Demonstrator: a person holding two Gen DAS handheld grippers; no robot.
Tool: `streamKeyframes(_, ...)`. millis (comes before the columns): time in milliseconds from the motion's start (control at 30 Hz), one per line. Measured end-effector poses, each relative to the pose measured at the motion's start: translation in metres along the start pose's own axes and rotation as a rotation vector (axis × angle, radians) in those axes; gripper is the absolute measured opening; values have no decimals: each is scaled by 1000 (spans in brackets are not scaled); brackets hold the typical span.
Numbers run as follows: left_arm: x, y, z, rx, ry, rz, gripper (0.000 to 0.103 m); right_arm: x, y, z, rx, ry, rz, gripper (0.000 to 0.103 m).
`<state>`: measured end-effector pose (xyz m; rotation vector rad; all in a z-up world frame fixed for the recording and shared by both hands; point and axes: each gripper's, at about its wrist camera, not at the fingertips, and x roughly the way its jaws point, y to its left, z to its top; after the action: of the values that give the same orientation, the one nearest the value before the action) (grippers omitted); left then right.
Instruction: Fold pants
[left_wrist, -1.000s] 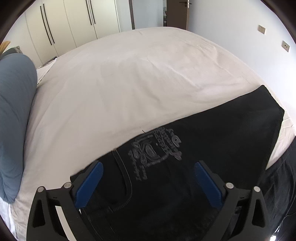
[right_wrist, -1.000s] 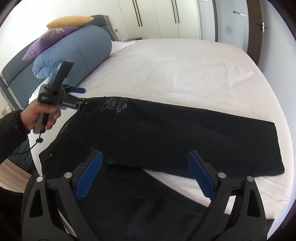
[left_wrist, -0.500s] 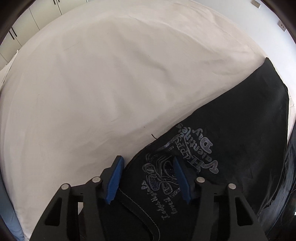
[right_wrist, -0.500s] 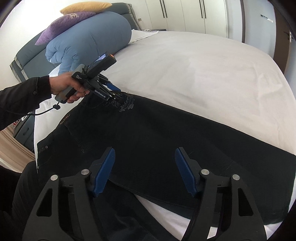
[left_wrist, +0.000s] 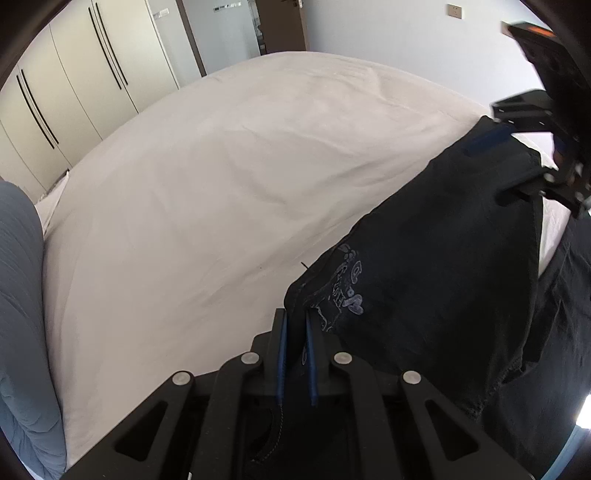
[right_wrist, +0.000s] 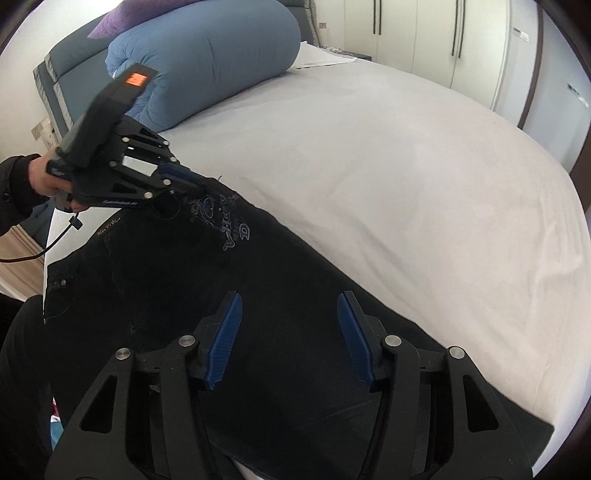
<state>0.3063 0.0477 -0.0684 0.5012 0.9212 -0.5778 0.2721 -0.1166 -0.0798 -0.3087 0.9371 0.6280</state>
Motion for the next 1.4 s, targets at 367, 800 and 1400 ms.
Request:
streamKeyframes(367, -16, -30, -16, 28, -70, 8, 8, 62, 37, 54, -216, 123, 16, 34)
streamKeyframes(800, -24, -22, -29, 0, -84, -6, 8, 94, 43, 60, -240, 230, -30, 5)
streamKeyframes(1400, -78, -43, -89, -108, -101, -49, 8, 30, 80, -7, 238, 156, 197, 3)
